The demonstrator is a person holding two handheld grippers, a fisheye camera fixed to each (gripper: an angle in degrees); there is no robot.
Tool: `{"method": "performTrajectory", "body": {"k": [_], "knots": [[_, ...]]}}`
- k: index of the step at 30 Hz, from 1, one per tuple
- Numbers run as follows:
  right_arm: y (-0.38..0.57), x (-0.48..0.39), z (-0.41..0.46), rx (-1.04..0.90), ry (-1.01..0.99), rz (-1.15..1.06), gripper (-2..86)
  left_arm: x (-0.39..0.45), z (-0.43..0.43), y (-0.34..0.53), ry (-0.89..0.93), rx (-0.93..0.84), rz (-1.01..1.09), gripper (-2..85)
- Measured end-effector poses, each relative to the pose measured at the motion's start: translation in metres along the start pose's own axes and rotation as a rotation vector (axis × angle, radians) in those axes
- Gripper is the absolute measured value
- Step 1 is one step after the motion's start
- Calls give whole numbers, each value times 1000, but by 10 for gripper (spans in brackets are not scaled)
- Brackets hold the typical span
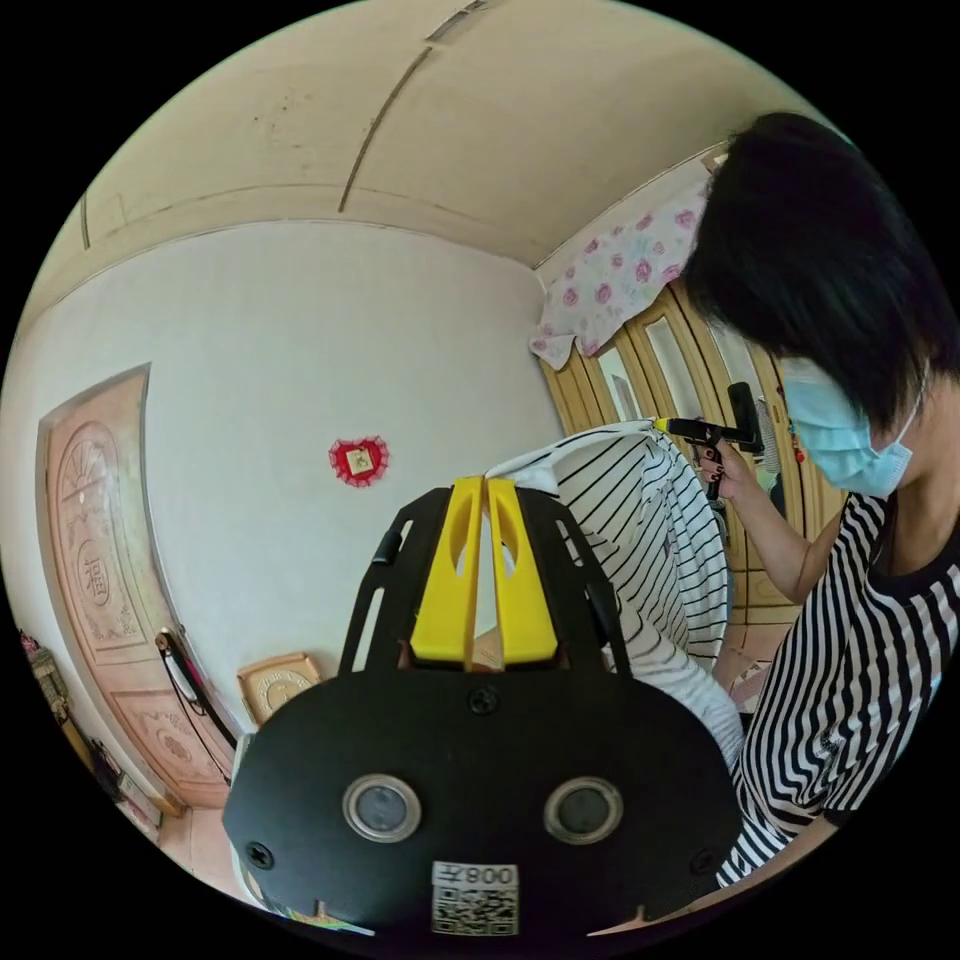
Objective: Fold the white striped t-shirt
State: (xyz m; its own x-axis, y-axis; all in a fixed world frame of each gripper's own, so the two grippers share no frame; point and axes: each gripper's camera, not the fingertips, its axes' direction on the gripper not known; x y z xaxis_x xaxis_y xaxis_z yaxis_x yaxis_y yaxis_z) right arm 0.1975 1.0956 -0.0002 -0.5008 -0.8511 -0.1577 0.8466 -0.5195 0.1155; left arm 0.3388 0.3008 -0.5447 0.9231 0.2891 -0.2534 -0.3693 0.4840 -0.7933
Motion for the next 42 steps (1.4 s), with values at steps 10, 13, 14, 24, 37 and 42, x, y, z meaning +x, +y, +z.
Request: {"method": "performTrajectory", "body": {"k": [10, 13, 14, 24, 37, 42], "knots": [[0, -33, -16, 62, -12, -53, 5, -2, -50, -19, -34, 70, 57, 6], [2, -30, -10, 75, -14, -66, 4, -13, -49, -25, -38, 68, 60, 6], [4, -27, -6, 77, -17, -70, 4, -17, -47, -27, -41, 66, 62, 6], [29, 48, 79, 18, -24, -48, 4, -85, 14, -47, -62, -4, 46, 6], [182, 366, 484, -455, -38, 274, 9, -323, 346, 11, 10, -529, -255, 12], [335, 502, 671, -745, -46, 450, 17, -414, 502, 123, 39, -819, -522, 19]]}}
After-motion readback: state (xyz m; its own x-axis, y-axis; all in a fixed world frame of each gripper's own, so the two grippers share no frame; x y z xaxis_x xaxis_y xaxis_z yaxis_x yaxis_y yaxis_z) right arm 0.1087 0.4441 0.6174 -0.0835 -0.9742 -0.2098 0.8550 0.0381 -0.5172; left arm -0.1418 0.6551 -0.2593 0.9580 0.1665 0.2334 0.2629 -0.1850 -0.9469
